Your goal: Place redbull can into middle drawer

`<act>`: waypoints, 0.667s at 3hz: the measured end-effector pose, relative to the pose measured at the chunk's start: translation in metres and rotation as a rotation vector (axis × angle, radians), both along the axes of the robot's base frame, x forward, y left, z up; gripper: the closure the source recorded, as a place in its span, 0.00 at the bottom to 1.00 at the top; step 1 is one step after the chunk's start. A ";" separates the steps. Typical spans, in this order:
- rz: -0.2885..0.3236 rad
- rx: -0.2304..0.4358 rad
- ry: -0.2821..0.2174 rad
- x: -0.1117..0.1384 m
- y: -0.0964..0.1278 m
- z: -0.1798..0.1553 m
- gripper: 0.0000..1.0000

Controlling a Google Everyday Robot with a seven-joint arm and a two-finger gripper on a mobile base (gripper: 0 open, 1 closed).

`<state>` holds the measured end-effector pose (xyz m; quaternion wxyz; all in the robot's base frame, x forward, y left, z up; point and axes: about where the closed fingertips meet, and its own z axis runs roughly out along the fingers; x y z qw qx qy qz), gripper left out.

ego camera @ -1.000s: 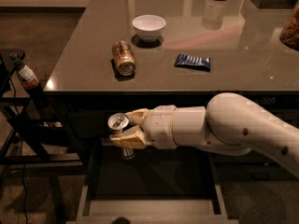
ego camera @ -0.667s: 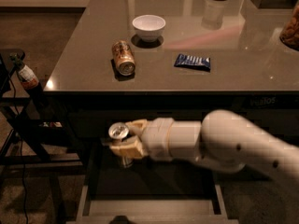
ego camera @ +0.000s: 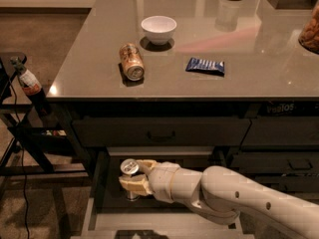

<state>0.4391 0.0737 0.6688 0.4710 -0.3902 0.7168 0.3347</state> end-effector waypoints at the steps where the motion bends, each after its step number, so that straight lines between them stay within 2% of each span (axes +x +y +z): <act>1: -0.036 -0.002 0.005 0.009 -0.004 -0.006 1.00; 2: -0.035 -0.001 0.005 0.008 -0.004 -0.006 1.00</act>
Offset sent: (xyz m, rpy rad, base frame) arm 0.0095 -0.0049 -0.0073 -0.0007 0.0064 -0.0414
